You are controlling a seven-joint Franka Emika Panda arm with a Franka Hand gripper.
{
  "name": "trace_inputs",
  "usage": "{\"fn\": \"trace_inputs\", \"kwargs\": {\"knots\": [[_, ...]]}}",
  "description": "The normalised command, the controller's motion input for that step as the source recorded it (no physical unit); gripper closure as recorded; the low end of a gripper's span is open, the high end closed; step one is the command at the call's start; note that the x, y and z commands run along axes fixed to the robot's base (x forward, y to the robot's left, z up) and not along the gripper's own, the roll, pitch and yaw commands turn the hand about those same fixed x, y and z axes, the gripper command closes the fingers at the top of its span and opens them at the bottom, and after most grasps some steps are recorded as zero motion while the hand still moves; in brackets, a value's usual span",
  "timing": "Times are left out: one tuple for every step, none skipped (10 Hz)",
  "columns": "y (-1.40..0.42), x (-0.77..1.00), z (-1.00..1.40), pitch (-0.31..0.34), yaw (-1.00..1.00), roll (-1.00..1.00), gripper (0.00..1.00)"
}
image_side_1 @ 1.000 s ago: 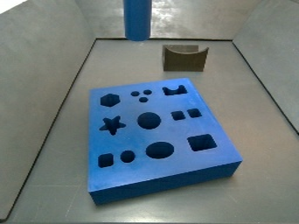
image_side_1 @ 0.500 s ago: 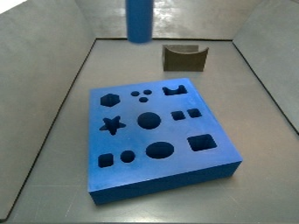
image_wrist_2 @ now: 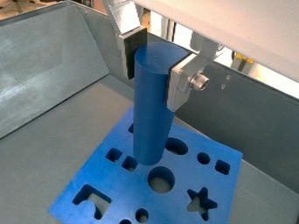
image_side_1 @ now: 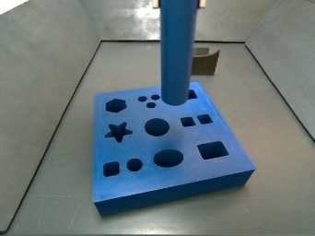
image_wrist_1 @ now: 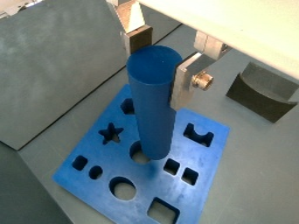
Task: Pick up the round object. Move up. Move to above the board. Insert the round object.
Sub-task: Insert the round object.
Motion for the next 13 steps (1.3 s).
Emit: {"fn": "trace_inputs", "kwargs": {"knots": [[-0.06,-0.15,-1.0,-0.28,0.0,0.09,1.0],[-0.12,-0.11,-1.0,-0.26,0.0,0.12,1.0],[0.0,0.0,0.0,-0.014,0.0,0.0,1.0],[0.0,0.0,-0.13,0.0,0.0,0.0,1.0],[-0.07,-0.13,-0.85,-0.423,0.0,0.0,1.0],[-0.09,-0.03,-0.68,-0.103,0.0,0.23,1.0],[0.0,0.0,0.0,0.0,0.0,0.01,1.0],[0.0,-0.27,-0.43,0.0,0.0,0.34,1.0],[0.0,-0.15,-0.23,0.046,0.0,0.31,1.0],[0.0,0.0,0.0,0.0,0.0,0.01,1.0],[-0.08,-0.3,-0.39,0.0,-0.13,0.02,1.0],[-0.22,-0.28,-0.46,-0.12,-0.14,0.0,1.0],[-0.03,0.0,0.0,0.0,0.0,0.0,1.0]]}}
